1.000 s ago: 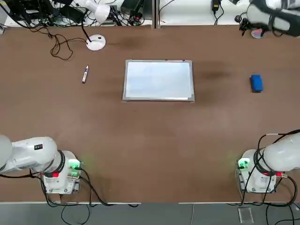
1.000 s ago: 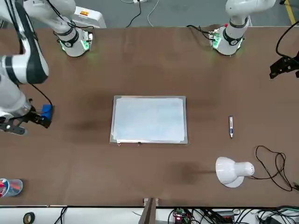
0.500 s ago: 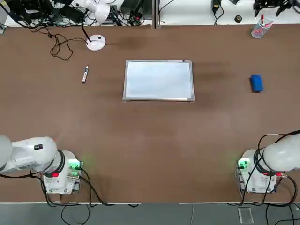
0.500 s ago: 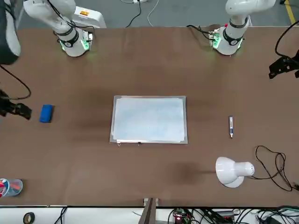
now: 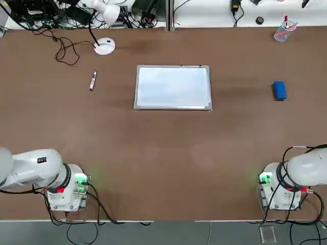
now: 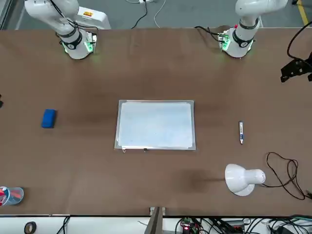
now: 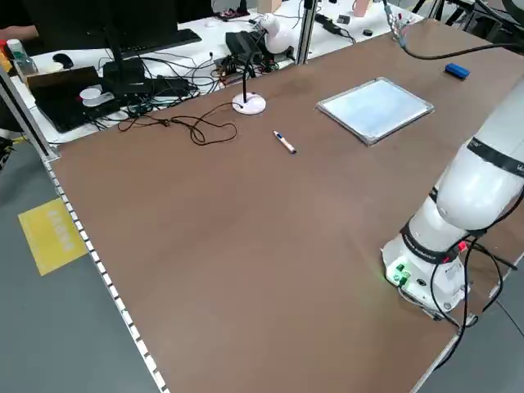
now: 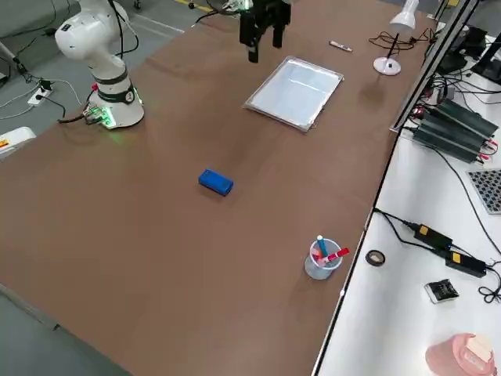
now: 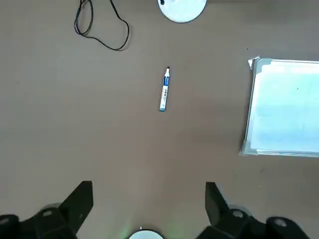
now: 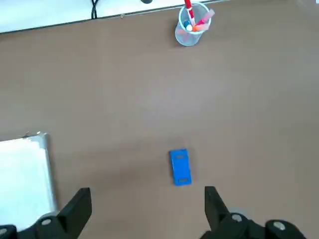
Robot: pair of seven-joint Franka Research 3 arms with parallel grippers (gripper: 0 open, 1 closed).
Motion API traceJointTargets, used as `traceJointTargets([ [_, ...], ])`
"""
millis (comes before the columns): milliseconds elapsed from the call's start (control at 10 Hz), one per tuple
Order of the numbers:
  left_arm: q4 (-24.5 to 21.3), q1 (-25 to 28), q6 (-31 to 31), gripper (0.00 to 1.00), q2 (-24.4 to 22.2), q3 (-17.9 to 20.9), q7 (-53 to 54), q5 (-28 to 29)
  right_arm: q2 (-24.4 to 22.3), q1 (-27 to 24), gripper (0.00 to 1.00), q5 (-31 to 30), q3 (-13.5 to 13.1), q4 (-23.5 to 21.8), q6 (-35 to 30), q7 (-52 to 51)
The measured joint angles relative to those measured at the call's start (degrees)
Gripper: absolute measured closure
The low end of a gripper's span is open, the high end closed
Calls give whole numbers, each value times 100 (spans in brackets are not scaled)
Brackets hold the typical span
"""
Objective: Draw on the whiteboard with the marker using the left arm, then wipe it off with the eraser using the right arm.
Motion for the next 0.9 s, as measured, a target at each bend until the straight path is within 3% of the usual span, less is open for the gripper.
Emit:
traceJointTargets([
  [900, 0, 21, -15, 0, 0, 30, -214, 16, -31, -113, 0, 114, -62, 105, -349, -448],
])
